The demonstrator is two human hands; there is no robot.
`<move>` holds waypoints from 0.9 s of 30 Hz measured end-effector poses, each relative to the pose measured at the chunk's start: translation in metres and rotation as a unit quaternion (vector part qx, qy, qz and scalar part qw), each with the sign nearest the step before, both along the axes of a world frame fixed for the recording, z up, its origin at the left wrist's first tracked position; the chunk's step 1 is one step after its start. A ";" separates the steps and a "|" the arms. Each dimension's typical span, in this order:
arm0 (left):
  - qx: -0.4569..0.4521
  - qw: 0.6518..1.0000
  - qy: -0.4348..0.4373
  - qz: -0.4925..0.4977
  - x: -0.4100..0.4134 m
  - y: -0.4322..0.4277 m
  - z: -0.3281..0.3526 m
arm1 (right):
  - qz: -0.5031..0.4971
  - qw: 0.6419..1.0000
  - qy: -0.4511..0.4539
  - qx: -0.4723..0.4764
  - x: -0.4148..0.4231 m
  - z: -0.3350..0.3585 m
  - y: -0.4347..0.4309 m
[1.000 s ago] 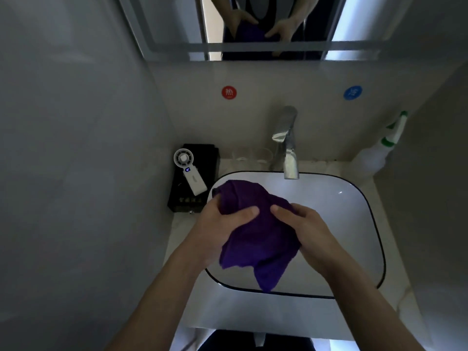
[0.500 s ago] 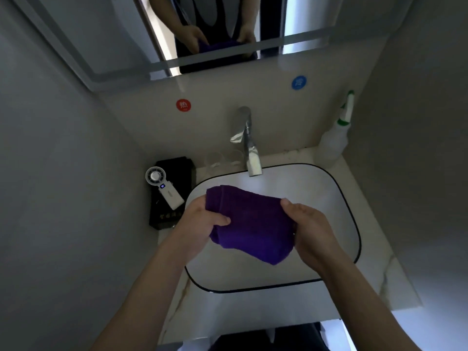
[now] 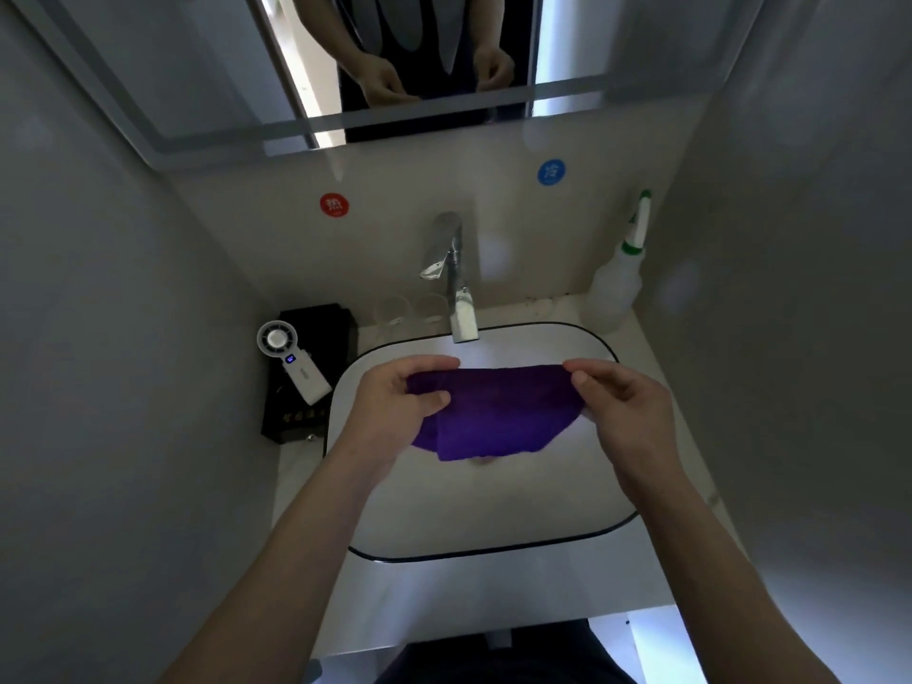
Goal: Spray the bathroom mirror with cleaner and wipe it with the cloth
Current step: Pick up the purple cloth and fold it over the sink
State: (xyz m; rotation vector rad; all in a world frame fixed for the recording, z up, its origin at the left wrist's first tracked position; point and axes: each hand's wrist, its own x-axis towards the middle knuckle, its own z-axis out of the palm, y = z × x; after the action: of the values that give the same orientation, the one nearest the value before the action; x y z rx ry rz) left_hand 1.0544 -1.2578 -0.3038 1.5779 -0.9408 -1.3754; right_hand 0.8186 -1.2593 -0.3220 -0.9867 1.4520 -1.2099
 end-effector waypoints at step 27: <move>-0.082 0.940 -0.331 0.001 0.085 0.026 0.008 | 0.266 0.940 0.214 0.000 0.058 0.015 -0.017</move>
State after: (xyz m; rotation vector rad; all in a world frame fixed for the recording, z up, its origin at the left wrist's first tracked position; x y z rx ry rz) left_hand 1.1393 -1.2318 -0.2963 1.9415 -1.4001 -0.7260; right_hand 0.8770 -1.2762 -0.3071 -1.5886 1.3689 -0.6194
